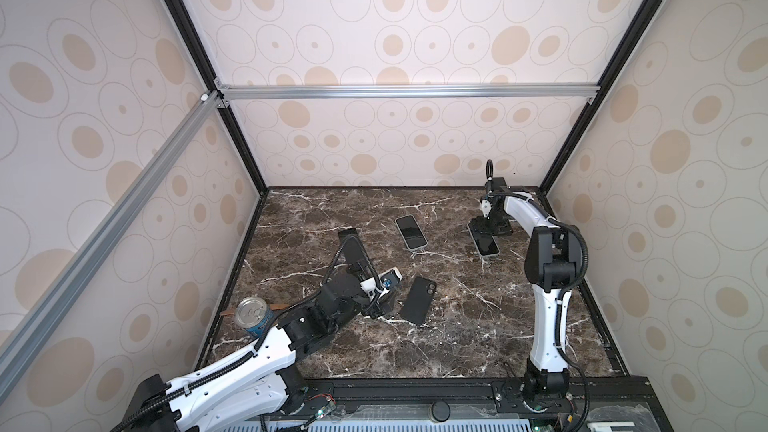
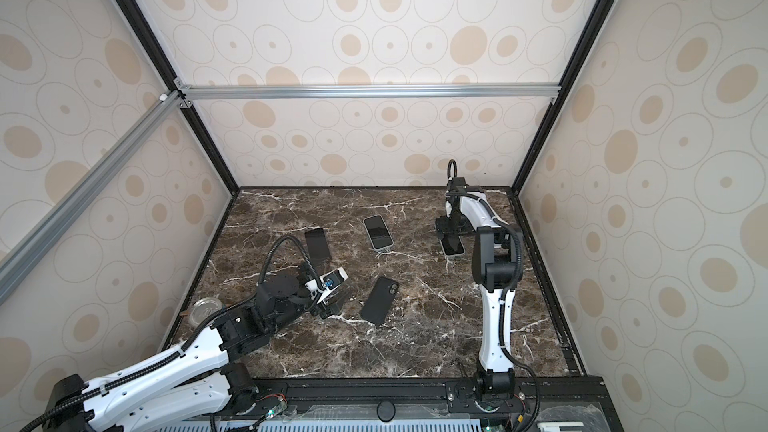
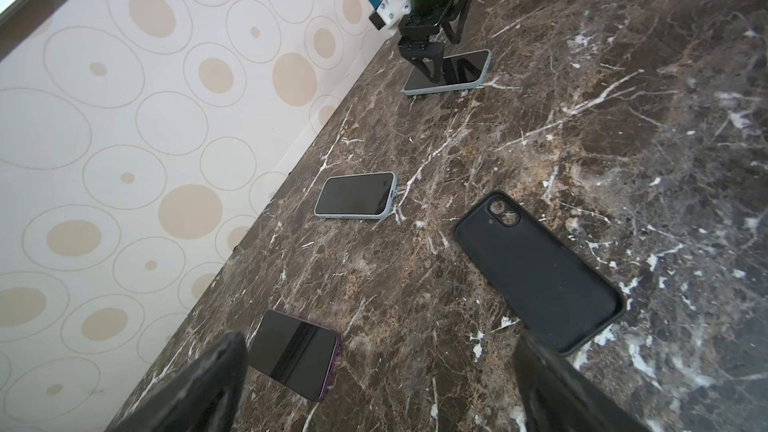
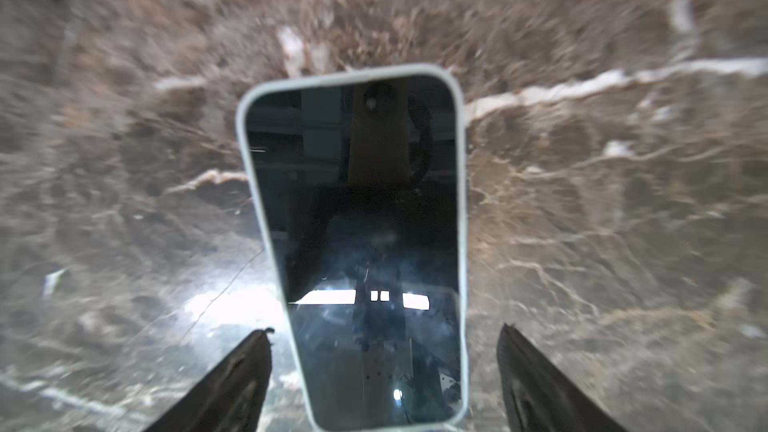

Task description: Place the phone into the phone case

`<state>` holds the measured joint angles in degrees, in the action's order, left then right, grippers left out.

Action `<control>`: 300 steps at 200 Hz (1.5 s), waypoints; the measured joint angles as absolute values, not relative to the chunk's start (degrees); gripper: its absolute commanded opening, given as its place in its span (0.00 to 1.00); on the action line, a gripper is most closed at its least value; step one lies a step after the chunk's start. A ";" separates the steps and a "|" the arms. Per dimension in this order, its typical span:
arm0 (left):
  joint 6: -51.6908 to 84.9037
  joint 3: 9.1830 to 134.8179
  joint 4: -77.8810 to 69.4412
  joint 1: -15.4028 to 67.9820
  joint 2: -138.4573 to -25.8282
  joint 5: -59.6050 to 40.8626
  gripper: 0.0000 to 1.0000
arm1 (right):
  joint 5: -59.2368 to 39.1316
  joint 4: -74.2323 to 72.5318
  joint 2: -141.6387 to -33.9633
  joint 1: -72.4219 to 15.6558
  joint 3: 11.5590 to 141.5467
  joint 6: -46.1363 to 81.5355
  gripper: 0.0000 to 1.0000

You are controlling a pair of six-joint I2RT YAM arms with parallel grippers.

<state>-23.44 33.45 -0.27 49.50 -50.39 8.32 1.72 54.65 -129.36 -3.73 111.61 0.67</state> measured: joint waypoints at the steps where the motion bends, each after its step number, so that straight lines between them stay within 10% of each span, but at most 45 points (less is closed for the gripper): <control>1: -23.40 33.47 -0.27 49.47 -50.39 8.34 0.99 | 1.72 54.72 -129.23 -3.75 111.63 0.67 0.86; 133: -9.52 41.89 0.78 40.66 -57.56 17.72 0.99 | 7.94 58.43 -101.84 -25.15 105.45 8.93 0.79; 300: 22.90 85.97 28.49 19.18 -109.69 8.25 0.93 | -4.34 43.75 -80.55 -33.19 70.98 16.91 0.72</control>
